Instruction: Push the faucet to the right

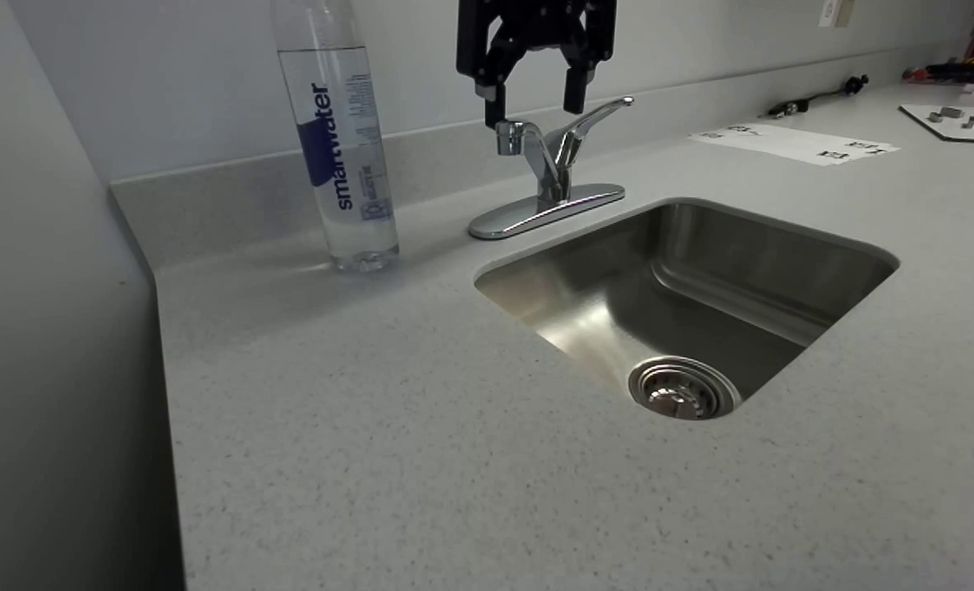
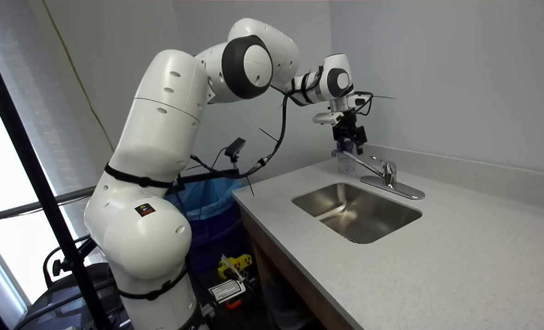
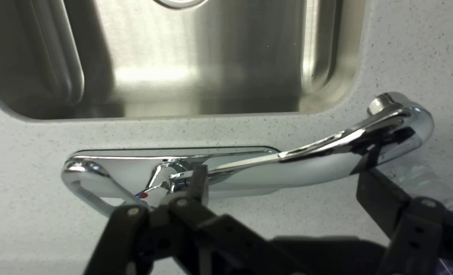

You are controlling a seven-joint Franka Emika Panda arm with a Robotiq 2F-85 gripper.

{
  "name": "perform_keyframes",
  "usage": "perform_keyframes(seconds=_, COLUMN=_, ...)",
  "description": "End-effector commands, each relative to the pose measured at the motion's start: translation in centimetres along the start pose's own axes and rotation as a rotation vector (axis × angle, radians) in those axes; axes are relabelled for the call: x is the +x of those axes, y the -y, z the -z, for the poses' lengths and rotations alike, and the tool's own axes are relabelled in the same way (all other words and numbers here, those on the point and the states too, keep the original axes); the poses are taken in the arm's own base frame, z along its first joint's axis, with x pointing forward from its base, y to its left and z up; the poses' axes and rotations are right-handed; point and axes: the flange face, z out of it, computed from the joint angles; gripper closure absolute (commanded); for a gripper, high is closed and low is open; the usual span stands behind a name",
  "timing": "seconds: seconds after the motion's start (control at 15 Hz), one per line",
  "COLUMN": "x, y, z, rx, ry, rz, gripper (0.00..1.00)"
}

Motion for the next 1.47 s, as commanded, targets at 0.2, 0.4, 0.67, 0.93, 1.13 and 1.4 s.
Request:
perform_keyframes(seconds=0.2, x=-2.8, y=-2.0, z=0.7, rx=-0.033, ry=0.072, rz=0.016, gripper=0.00)
perform_keyframes(seconds=0.4, x=-3.2, y=-2.7, z=0.5, rx=-0.042, ry=0.079, rz=0.007, gripper=0.00)
perform_keyframes(seconds=0.67, x=-3.8, y=-3.5, z=0.3, rx=-0.052, ry=0.088, rz=-0.004, gripper=0.00)
perform_keyframes(seconds=0.93, x=-4.3, y=-4.6, z=0.3, rx=-0.058, ry=0.096, rz=-0.017, gripper=0.00)
perform_keyframes(seconds=1.13, x=-4.5, y=-5.6, z=0.1, rx=-0.066, ry=0.103, rz=-0.035, gripper=0.00)
perform_keyframes(seconds=1.4, x=-4.3, y=-7.3, z=-0.2, rx=-0.075, ry=0.109, rz=-0.069, gripper=0.00)
